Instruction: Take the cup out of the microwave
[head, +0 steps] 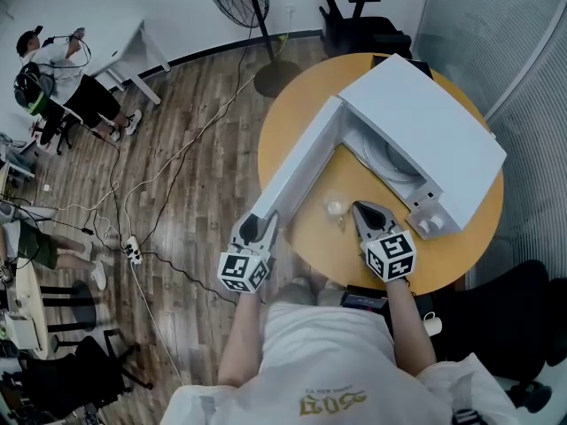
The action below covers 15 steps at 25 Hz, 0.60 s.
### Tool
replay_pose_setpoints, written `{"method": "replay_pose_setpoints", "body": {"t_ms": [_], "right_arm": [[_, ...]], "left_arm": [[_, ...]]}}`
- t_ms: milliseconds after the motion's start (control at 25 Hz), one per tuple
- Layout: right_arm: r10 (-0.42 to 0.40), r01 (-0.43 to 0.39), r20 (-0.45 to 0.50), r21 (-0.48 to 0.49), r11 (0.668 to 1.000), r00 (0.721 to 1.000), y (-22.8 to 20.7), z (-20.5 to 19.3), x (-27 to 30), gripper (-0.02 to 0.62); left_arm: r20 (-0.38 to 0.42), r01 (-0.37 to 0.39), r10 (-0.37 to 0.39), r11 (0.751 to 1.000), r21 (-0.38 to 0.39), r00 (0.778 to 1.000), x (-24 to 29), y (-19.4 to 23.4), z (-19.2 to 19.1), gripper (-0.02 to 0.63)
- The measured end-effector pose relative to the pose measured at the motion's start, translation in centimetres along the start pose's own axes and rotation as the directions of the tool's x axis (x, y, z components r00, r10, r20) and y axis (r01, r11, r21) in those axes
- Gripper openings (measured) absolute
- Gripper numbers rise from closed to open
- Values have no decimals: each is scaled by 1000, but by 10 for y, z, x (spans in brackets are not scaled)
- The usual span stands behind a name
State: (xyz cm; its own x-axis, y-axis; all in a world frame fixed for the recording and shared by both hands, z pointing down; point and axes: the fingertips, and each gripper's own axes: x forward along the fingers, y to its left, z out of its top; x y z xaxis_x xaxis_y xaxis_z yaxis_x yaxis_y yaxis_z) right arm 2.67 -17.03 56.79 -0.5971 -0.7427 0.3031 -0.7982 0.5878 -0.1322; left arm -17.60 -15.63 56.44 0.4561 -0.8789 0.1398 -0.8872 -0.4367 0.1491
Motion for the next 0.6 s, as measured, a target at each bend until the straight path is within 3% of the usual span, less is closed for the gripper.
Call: {"method": "replay_pose_setpoints", "body": {"t_ms": [600], "right_arm": [[9, -9, -4, 15, 1000, 1000, 3, 0, -1, 12]], "left_arm": [[0, 6, -6, 1000, -6, 1000, -2, -2, 2, 193]]}}
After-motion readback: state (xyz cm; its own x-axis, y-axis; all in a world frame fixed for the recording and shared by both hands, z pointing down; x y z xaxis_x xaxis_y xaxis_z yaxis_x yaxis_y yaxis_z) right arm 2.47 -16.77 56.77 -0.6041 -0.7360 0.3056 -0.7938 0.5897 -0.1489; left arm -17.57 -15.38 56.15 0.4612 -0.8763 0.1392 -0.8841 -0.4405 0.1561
